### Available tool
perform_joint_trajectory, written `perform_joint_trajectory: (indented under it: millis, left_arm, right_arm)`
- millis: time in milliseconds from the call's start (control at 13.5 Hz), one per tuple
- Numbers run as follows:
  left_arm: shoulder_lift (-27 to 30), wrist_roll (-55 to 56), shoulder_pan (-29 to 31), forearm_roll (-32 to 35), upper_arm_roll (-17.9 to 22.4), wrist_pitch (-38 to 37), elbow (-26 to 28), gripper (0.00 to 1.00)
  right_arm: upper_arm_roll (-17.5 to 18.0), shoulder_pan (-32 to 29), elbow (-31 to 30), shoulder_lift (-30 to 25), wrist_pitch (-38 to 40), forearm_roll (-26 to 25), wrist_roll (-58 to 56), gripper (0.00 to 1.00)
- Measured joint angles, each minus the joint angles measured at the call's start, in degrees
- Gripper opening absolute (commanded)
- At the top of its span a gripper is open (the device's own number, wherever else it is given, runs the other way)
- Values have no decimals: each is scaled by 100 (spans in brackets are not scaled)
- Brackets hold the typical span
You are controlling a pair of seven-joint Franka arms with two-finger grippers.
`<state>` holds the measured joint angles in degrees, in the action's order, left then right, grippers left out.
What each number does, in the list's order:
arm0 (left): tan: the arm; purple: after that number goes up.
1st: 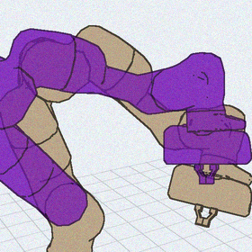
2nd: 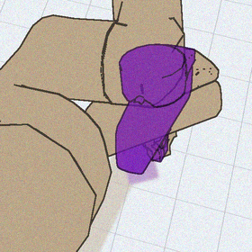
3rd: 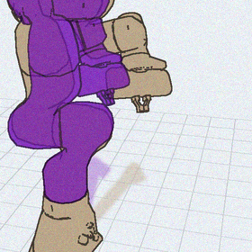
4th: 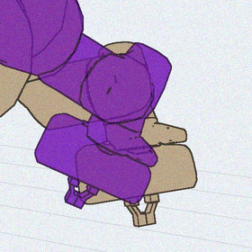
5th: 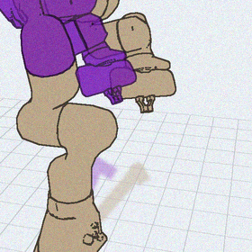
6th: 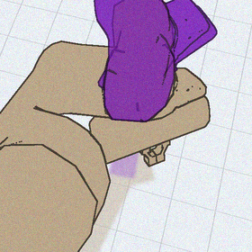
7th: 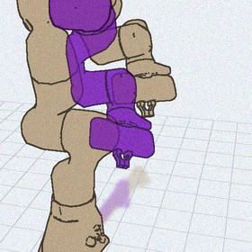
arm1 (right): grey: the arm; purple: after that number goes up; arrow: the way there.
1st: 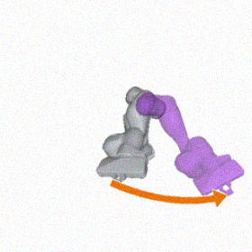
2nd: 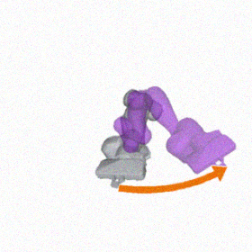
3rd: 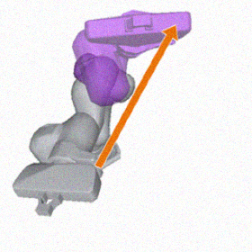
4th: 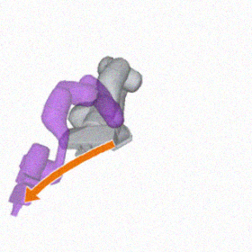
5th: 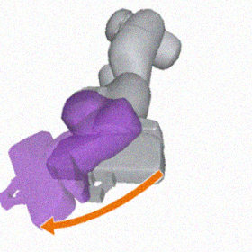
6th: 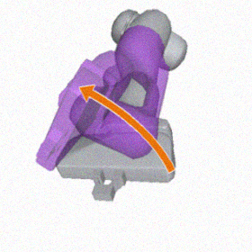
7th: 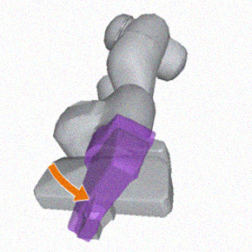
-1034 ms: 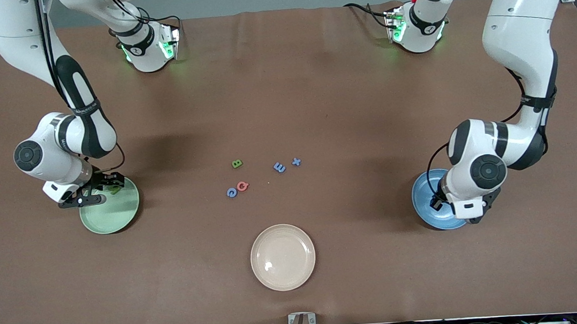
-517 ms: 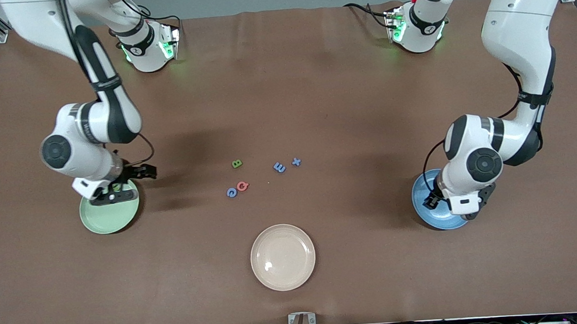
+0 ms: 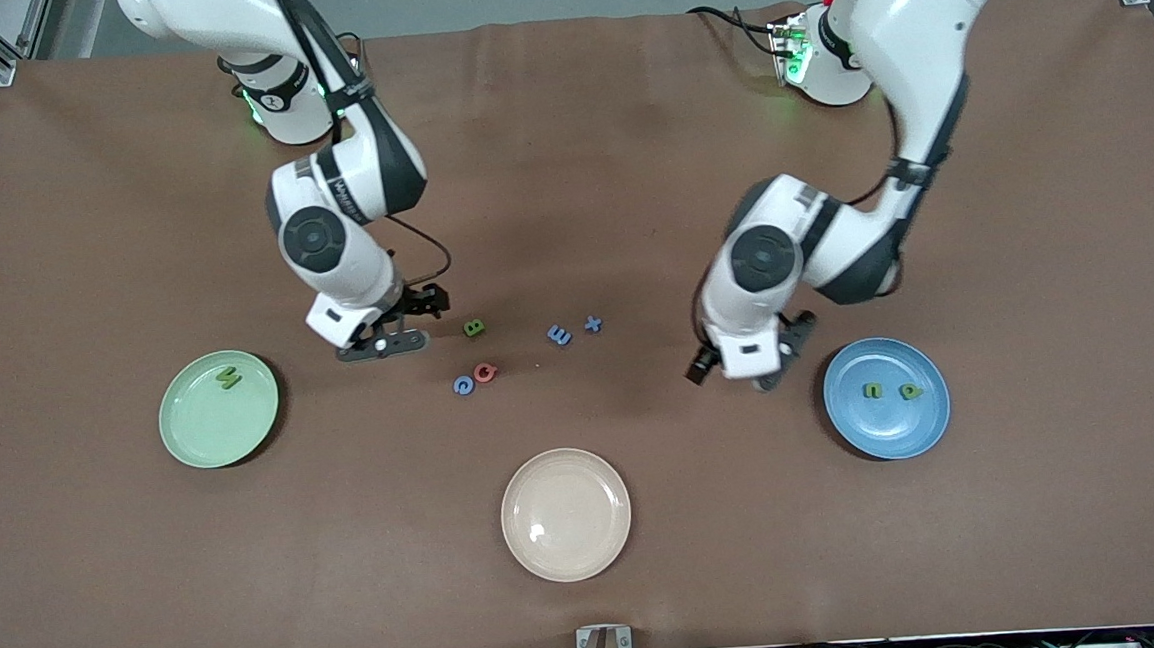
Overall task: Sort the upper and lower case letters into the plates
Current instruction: 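Reach the left gripper to the blue x while the right gripper reaches the B, then grasp the blue x with the left gripper while the right gripper grasps the B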
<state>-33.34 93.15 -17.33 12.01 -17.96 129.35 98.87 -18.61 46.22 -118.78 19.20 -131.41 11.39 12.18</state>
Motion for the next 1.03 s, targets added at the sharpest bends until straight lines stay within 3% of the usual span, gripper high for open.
perform_joint_trajectory:
  millis: [369, 591, 1034]
  left_arm:
    - [-704, 1539, -818, 0, 16, 557, -274, 88]
    - [-1151, 2420, -1147, 0, 31, 563, -790, 83]
    - [-1385, 2982, -1293, 0, 51, 538, -964, 74]
  right_arm:
    - [156, 78, 597, 709, -41, 57, -811, 100]
    - [192, 78, 719, 1023, -362, 455, -1483, 100]
    - [378, 81, 731, 1329, -630, 532, -1618, 90]
